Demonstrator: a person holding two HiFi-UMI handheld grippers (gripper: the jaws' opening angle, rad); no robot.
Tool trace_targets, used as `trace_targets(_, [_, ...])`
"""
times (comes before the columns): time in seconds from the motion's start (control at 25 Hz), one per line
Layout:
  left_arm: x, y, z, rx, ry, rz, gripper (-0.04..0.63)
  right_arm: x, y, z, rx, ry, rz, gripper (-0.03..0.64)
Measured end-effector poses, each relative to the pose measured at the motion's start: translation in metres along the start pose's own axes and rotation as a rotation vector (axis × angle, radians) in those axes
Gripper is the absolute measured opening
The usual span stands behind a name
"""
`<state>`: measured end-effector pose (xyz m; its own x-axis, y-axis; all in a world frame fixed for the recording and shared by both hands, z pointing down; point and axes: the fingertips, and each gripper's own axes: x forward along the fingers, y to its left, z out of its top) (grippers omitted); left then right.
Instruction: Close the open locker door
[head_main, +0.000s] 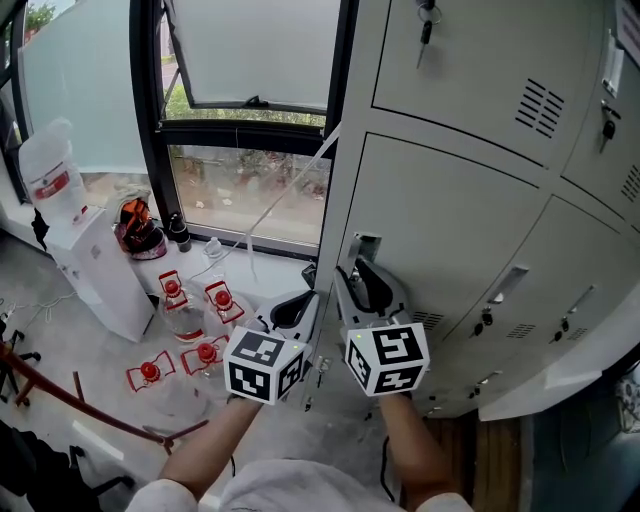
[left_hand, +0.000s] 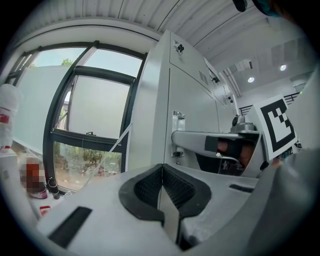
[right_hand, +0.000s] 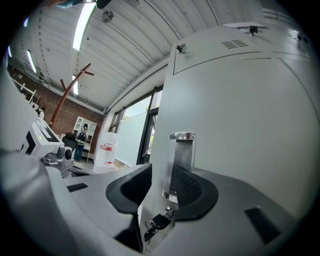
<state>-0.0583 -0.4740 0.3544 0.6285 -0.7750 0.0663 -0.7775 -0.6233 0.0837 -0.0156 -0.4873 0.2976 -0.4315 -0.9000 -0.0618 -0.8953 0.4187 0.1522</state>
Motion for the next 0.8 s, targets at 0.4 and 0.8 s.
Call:
trace_targets(0.4, [-0.004, -0.018, -0.003, -0.016, 0.018, 0.014, 0.008, -0.024, -0.006, 0.002, 0.046, -0.002, 0.02, 0.11])
trace_targets(0.8, [-0.011, -0.043, -0.009, -0.024, 0.04, 0.04, 0.008, -0.058, -0.007, -0.01, 0.072, 0.024, 0.042, 0.109])
